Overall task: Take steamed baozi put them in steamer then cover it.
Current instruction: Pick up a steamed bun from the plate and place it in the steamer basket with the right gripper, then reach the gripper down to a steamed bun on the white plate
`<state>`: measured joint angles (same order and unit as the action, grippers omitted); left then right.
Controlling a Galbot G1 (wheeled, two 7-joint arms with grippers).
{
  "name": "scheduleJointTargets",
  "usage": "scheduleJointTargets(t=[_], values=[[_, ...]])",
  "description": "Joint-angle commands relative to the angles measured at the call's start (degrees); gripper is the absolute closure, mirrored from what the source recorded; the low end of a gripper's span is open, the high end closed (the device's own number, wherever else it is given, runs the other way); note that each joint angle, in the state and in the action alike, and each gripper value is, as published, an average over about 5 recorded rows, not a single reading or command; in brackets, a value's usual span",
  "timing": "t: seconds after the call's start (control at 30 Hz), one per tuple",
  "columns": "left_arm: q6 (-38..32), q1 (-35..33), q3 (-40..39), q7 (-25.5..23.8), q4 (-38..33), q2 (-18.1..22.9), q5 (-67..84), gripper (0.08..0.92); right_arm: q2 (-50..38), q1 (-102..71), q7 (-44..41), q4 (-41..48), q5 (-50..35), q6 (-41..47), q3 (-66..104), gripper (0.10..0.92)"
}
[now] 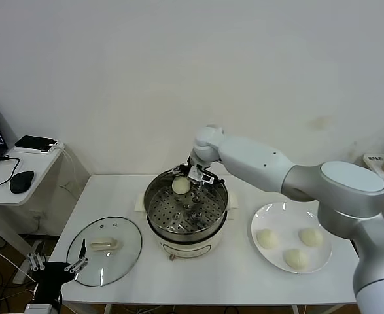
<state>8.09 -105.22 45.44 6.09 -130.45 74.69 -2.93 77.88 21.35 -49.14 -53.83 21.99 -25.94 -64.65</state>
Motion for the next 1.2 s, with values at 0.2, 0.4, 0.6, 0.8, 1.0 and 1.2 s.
scheduleJointTargets(t=[0.2,0.4,0.6,0.8,1.0,1.2], values=[[2.11,-0.46,0.90,-0.76,-1.87,-1.22,1.97,0.177,-9.32,9.56,-9.65,-15.66,-22.31,22.01,-0.16,0.203],[3.54,0.39,1.45,-1.48,-2.20,-3.36,4.33,0.177,-22.02,13.37,-11.40,-29.42,-26.45,38.10,-0.70,0.203],[5.34,2.72,1.92,-1.70,-1.52,-5.99,7.54,0.177,-35.44,13.36,-12.11,-38.95,-28.32,46.36,0.09,0.203],[5.85,5.16,1.09,-1.50,-0.83,-7.13,8.97,0.177,-50.16,3.49,-12.04,-45.16,-28.24,49.11,6.34,0.203],[5.99,5.93,0.70,-1.65,0.09,-8.13,9.17,0.177,-56.82,-13.81,-11.81,-47.24,-23.81,49.08,18.62,0.203],[6.00,6.11,0.94,-1.61,0.59,-8.36,9.22,0.177,-56.31,-25.36,-10.91,-45.93,-19.44,46.79,23.53,0.203]])
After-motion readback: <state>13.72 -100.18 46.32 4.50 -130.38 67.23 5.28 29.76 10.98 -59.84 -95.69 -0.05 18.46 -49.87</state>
